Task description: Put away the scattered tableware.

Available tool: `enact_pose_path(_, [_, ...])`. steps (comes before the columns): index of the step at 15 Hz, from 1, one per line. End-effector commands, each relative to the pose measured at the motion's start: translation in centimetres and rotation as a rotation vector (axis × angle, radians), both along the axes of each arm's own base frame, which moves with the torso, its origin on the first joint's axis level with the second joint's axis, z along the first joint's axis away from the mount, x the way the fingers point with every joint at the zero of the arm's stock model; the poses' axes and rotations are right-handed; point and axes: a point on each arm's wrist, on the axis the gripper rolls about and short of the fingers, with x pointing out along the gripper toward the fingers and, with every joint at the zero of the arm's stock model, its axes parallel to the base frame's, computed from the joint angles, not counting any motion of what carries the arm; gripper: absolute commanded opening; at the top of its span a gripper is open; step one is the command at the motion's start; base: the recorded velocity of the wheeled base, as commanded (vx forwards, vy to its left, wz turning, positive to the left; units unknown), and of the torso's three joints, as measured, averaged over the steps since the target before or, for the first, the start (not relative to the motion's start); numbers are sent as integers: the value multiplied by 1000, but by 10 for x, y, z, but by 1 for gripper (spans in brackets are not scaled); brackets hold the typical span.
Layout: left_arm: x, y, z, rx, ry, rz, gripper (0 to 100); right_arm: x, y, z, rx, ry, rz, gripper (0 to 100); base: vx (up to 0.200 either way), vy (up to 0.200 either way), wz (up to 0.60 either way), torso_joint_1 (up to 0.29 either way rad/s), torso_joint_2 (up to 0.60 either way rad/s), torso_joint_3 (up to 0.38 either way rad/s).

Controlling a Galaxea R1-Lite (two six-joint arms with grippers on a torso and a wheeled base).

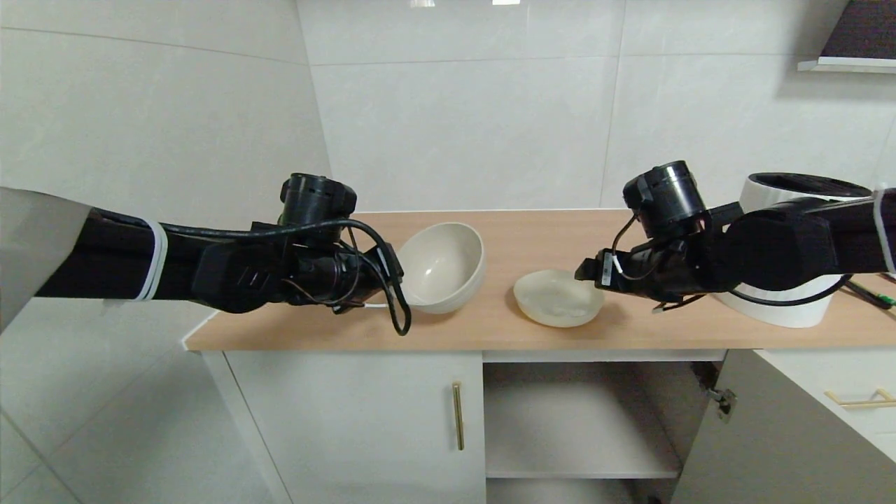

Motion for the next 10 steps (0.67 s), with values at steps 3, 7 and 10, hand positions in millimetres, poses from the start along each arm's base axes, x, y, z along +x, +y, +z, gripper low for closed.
enact_pose_path(3, [-4,2,6,-5,-14,2,0,22,1,-31,-55,55,-38,100,0,0,0,0,0,0])
enact_pose_path(7, [-4,2,7,-6,-17,2,0,25,3,-38,-59,66,-40,100,0,0,0,0,0,0])
enact_pose_path(10, [-6,2,10,-8,-23,2,0,26,3,-38,-56,66,-43,0,0,0,0,0,0,0])
